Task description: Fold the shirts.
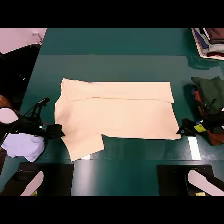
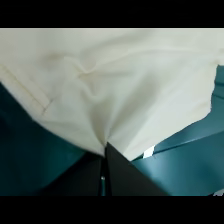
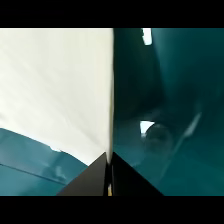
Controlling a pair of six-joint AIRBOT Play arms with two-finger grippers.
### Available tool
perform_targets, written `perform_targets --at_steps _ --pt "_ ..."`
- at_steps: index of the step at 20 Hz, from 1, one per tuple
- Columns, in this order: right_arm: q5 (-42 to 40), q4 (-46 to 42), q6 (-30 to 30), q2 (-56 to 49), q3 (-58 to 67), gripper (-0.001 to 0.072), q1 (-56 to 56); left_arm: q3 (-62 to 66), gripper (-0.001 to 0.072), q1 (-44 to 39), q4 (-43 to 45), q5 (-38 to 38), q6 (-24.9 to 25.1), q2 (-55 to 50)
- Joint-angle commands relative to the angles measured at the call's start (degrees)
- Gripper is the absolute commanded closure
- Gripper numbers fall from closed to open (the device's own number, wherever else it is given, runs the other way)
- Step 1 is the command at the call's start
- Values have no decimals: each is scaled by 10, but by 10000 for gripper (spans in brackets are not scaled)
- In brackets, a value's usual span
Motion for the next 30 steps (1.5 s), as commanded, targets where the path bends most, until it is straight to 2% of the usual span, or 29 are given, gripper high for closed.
perform_targets --at_steps 1,3,7,13,17,21,22,23,24,25,28,29,30 --pt "55 -92 0 82 7 697 14 7 681 0 5 -82 -29 66" --pt "46 -87 8 133 10 698 15 10 680 0 -21 -81 -42 75" --pt "0 -72 19 126 77 699 54 49 681 0 -18 35 -32 28" --pt "-59 -72 23 -72 268 699 120 206 679 0 -13 189 40 -180" --pt "-63 -70 29 -206 369 697 138 311 678 0 -14 233 55 -325" --pt "-75 4 28 -288 423 696 130 352 675 0 -32 264 67 -409" --pt "-75 22 28 -305 435 690 123 351 502 0 -39 274 63 -414" --pt "-76 45 26 -319 446 557 116 351 255 0 -45 285 57 -416" --pt "-78 68 26 -328 453 348 107 352 176 0 -46 296 38 -414" --pt "-78 92 19 -332 457 276 95 357 176 0 -45 293 27 -414" --pt "-39 123 -13 -318 450 274 51 387 182 0 -46 216 28 -414" --pt "-37 121 -16 -306 433 274 34 390 348 0 -49 196 28 -414" --pt "-38 122 -19 -294 409 273 14 390 564 0 -49 182 30 -414"
